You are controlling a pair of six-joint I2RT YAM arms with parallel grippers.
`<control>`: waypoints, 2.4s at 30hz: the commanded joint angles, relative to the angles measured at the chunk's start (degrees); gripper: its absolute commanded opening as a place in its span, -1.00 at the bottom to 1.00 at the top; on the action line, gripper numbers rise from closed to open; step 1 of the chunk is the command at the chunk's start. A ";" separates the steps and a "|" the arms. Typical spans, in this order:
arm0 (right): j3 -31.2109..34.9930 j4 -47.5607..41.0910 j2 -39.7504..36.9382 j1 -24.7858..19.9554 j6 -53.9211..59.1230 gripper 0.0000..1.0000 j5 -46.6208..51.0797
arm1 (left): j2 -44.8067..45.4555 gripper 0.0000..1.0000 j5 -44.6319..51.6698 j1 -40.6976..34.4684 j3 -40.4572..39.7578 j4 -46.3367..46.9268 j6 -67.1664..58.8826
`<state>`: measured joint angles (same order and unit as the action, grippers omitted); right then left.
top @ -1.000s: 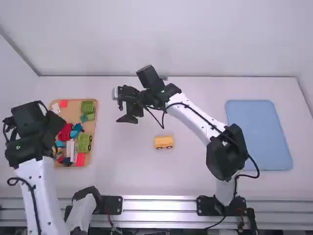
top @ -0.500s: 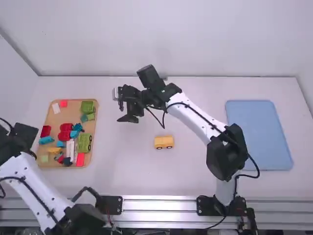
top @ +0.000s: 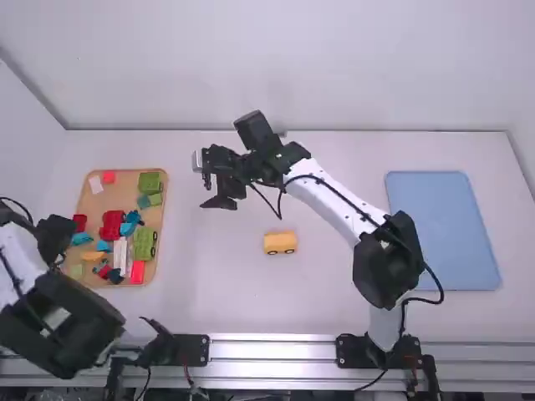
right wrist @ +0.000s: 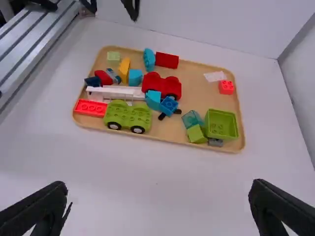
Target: Assemble lego blocks to make yellow taxi
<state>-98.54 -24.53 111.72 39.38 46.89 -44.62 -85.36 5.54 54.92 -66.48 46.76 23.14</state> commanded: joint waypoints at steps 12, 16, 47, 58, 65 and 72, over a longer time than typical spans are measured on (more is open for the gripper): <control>-1.03 -0.02 0.37 0.00 -0.02 0.97 1.46 | -12.76 0.68 -0.55 -1.29 0.92 -6.71 15.02; -1.03 0.02 0.37 0.00 0.11 0.97 1.40 | -15.78 0.57 -0.66 -1.95 0.87 -7.87 14.58; -1.01 -0.17 0.37 0.00 -0.37 0.96 2.71 | -21.38 0.23 -7.87 -4.04 2.80 -12.90 11.72; -1.01 0.02 0.37 0.00 -0.35 0.97 2.71 | -21.38 0.16 -7.63 -5.53 3.96 -12.94 1.49; -1.03 0.00 0.37 0.09 -0.31 0.96 2.71 | -21.38 -0.14 -7.93 -5.51 6.93 -16.00 1.36; -1.01 0.00 0.37 0.11 -0.37 0.97 2.71 | -21.38 -0.49 -7.98 -5.25 7.30 -16.74 1.46</control>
<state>-98.52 -24.58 111.72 39.38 46.74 -41.58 -106.02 -2.17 49.89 -59.72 29.89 25.39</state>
